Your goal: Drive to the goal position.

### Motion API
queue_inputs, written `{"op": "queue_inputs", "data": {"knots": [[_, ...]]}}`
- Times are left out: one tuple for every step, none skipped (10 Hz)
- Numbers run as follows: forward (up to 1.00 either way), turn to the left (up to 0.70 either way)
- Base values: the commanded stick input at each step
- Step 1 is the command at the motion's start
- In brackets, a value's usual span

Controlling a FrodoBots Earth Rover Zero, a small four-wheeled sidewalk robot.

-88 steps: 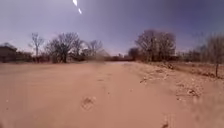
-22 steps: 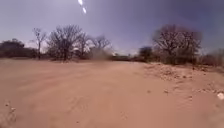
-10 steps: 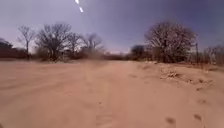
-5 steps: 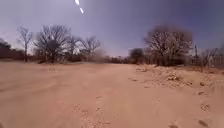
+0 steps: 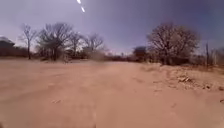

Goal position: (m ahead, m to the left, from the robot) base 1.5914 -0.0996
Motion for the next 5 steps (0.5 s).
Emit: {"op": "queue_inputs", "data": {"knots": [[1.00,0.00],[1.00,0.00],[1.00,0.00],[1.00,0.00],[1.00,0.00]]}}
